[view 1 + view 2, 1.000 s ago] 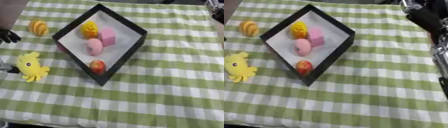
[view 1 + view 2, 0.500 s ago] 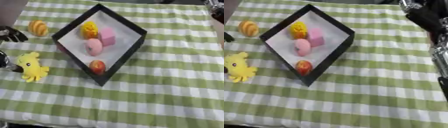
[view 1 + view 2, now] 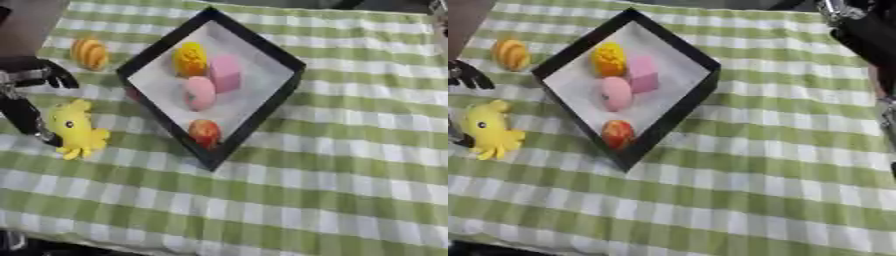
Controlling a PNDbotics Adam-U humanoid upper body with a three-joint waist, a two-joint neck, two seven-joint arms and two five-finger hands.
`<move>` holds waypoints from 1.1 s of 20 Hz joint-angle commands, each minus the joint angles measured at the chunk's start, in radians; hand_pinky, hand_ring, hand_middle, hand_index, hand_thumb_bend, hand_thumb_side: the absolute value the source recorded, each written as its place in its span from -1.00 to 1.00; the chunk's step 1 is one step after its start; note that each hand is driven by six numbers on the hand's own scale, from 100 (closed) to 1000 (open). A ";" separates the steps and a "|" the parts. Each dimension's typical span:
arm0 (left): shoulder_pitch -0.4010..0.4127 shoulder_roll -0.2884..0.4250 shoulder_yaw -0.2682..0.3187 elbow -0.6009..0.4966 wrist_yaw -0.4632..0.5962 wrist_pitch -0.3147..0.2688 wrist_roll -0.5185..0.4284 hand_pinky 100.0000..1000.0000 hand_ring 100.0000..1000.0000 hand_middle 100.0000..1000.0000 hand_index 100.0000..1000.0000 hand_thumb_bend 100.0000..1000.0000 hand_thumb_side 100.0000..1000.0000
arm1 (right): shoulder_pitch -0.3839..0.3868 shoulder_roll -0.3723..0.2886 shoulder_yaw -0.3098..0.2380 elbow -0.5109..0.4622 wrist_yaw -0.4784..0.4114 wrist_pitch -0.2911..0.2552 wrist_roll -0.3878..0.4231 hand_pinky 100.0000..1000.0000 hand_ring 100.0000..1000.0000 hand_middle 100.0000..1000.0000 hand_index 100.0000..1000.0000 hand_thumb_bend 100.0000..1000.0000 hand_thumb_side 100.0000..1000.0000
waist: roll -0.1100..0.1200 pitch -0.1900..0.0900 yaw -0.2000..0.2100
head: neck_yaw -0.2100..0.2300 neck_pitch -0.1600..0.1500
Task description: Pick up objects on the table and place them in the box.
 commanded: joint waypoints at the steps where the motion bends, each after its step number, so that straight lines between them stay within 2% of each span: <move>1: -0.025 0.006 0.002 0.019 -0.020 -0.014 0.002 0.70 0.63 0.52 0.70 0.45 -0.90 | -0.011 -0.012 -0.007 -0.021 -0.008 -0.001 -0.005 0.77 0.45 0.32 0.54 -0.46 -0.44 | 0.010 -0.037 -0.001 | 0.022 -0.002; 8: -0.034 -0.021 -0.010 0.051 -0.039 -0.036 -0.007 0.65 0.59 0.44 0.60 0.33 -0.94 | -0.009 -0.009 -0.007 -0.021 -0.010 0.000 -0.008 0.77 0.45 0.32 0.54 -0.46 -0.44 | 0.010 -0.036 -0.002 | 0.037 -0.002; 9: -0.034 -0.023 -0.011 0.054 -0.041 -0.039 -0.008 0.59 0.54 0.37 0.50 0.18 -0.99 | -0.008 -0.009 -0.007 -0.021 -0.010 0.000 -0.009 0.77 0.45 0.32 0.54 -0.46 -0.44 | 0.010 -0.036 -0.002 | 0.036 -0.002; 10: -0.034 -0.026 -0.012 0.057 -0.042 -0.040 -0.009 0.58 0.53 0.36 0.48 0.15 -1.00 | -0.008 -0.008 -0.007 -0.021 -0.011 0.000 -0.009 0.77 0.45 0.32 0.54 -0.46 -0.44 | 0.010 -0.036 -0.002 | 0.034 -0.002; 11: -0.033 -0.029 -0.013 0.059 -0.040 -0.041 -0.011 0.54 0.48 0.30 0.40 -0.06 -1.00 | -0.008 -0.008 -0.006 -0.021 -0.011 0.001 -0.009 0.77 0.45 0.32 0.54 -0.46 -0.44 | 0.010 -0.035 -0.003 | 0.031 -0.002; 12: -0.032 -0.030 -0.013 0.059 -0.037 -0.042 -0.013 0.52 0.47 0.27 0.37 -0.14 -1.00 | -0.007 -0.007 -0.006 -0.021 -0.011 0.001 -0.010 0.77 0.45 0.32 0.54 -0.46 -0.44 | 0.010 -0.035 -0.003 | 0.026 -0.002; 13: -0.031 -0.030 -0.013 0.054 -0.032 -0.042 -0.016 0.49 0.43 0.23 0.32 -0.32 -1.00 | -0.007 -0.007 -0.007 -0.021 -0.012 0.001 -0.010 0.77 0.45 0.32 0.54 -0.46 -0.44 | 0.010 -0.035 -0.004 | 0.022 -0.002; 17: -0.020 -0.007 -0.001 -0.022 -0.004 -0.031 -0.034 0.44 0.39 0.18 0.20 -0.64 -1.00 | -0.007 -0.009 -0.008 -0.021 -0.012 0.000 -0.012 0.77 0.45 0.32 0.54 -0.46 -0.44 | 0.011 -0.035 -0.005 | 0.009 -0.002; 22: -0.010 0.047 0.052 -0.205 0.033 0.017 -0.063 0.44 0.38 0.17 0.16 -0.76 -1.00 | -0.008 -0.011 -0.008 -0.021 -0.012 0.000 -0.012 0.77 0.45 0.32 0.54 -0.47 -0.44 | 0.013 -0.035 -0.006 | -0.005 -0.002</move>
